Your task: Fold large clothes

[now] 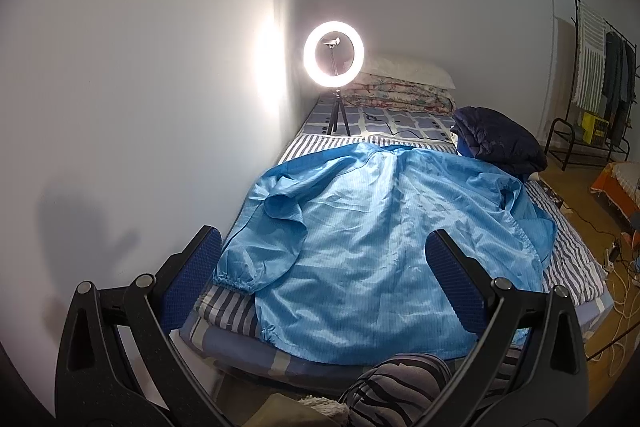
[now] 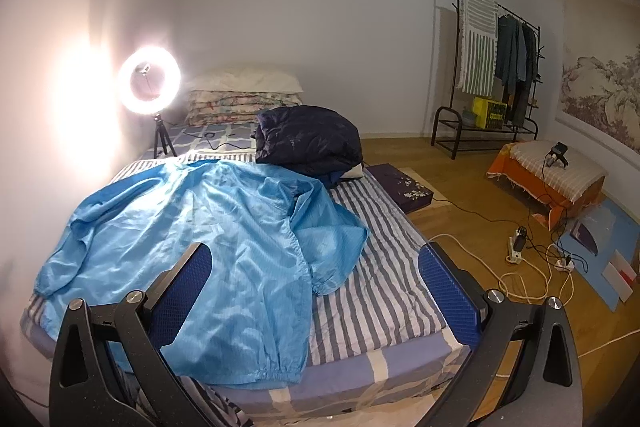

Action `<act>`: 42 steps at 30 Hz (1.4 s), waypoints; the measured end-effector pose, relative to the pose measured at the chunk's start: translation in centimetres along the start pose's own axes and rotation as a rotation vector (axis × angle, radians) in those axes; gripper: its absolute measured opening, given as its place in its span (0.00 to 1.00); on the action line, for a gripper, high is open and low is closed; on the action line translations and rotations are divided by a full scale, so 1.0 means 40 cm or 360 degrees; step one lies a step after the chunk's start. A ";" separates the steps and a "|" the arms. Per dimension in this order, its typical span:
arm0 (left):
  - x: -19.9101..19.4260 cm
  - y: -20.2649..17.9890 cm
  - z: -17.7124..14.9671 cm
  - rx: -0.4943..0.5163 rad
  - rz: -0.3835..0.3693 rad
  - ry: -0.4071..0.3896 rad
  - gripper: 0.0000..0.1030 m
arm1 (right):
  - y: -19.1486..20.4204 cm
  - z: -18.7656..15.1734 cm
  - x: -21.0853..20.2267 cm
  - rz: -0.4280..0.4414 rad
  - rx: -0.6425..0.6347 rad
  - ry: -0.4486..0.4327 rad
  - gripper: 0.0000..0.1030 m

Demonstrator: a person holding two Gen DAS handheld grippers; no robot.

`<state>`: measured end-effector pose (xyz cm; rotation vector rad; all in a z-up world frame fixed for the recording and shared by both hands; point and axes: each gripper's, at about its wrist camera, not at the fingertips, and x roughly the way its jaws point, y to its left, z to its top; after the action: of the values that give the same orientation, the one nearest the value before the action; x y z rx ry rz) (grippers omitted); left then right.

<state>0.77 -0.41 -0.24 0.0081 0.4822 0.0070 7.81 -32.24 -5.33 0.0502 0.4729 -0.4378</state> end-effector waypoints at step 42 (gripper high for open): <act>0.003 0.019 0.002 -0.0012 -0.0009 -0.0003 1.00 | 0.030 0.020 -0.004 0.0020 -0.0043 -0.0051 1.00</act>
<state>0.90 0.35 -0.24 -0.0007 0.4806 0.0034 8.52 -31.20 -4.62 0.0202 0.4464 -0.4195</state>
